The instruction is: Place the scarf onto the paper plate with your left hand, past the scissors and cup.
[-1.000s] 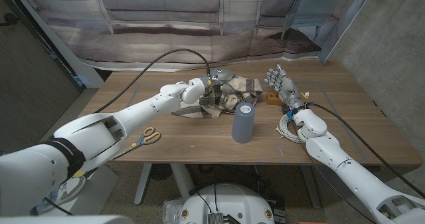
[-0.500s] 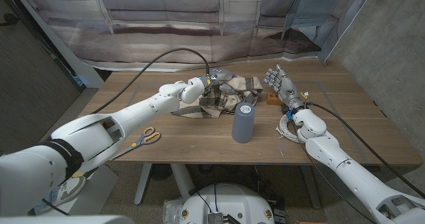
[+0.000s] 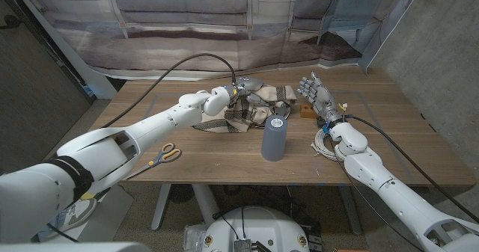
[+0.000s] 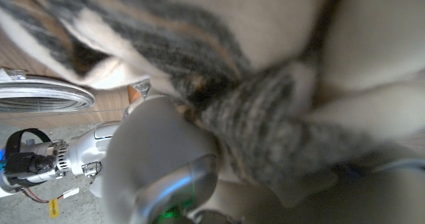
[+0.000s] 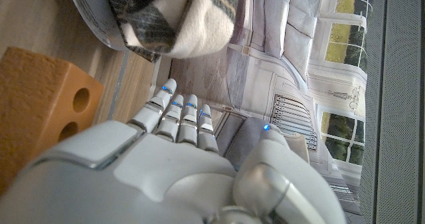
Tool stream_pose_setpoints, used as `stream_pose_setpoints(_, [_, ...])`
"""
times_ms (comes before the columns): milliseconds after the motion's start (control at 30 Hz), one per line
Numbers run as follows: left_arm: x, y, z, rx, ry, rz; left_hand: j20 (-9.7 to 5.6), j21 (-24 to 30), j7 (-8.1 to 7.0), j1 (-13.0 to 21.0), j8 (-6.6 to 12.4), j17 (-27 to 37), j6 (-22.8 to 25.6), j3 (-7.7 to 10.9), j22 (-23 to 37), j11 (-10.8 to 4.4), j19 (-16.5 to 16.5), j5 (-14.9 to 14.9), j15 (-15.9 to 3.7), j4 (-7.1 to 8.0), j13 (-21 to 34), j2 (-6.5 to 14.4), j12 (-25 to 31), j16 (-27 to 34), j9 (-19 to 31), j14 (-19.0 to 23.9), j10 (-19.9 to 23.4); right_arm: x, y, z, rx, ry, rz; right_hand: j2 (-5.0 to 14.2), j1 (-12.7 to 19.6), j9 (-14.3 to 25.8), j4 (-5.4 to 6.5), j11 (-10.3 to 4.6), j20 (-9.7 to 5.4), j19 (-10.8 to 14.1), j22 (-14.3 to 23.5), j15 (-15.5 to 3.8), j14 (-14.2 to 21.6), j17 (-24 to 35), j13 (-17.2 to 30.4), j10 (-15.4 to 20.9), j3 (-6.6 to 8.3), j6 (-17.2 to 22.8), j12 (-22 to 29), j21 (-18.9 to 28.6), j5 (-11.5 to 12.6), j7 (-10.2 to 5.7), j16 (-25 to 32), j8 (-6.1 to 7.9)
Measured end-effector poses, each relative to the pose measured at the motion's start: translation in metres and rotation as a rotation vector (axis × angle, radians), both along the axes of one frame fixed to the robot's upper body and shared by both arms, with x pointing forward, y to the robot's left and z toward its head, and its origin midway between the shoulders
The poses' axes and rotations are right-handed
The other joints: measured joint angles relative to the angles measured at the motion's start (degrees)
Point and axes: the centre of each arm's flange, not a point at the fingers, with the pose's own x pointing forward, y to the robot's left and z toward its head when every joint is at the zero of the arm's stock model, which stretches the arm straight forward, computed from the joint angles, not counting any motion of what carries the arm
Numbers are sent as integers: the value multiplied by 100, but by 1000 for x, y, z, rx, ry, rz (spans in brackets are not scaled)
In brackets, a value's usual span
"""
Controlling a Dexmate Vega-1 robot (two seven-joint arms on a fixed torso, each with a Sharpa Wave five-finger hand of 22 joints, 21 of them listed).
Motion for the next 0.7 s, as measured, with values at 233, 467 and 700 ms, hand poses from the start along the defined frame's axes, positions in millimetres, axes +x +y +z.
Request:
stream_pose_setpoints(233, [-1,0,3,2,-3,3,103,-181,-32,-98,-280,-176,-426,-82,-1,55,-166,91,27,78,-160,-53,0,-10,9,-373,-324,0,0,0,-1,0,0,0,0,0,0,0,0,0,0,0,0,0,0,0,0,0,0,0,0,0,0,0])
stream_pose_setpoints(467, [-4,0,6,6,-4,7,204,-394,-36,-238,-557,-356,-835,-191,-1,94,-370,233,34,109,-335,-86,0,-9,35,-747,-674,0,0,0,-2,0,0,30,30,0,0,0,0,0,0,0,0,0,0,0,0,0,0,0,0,0,0,0])
stream_pose_setpoints(700, [-5,-1,6,13,0,18,330,-664,-25,-360,-865,-551,-1405,-304,27,222,-681,384,54,166,-535,-93,0,-31,35,-1222,-1149,0,-1,0,-4,-1,4,30,30,0,0,0,0,0,0,0,0,0,0,0,0,0,0,0,0,0,0,0])
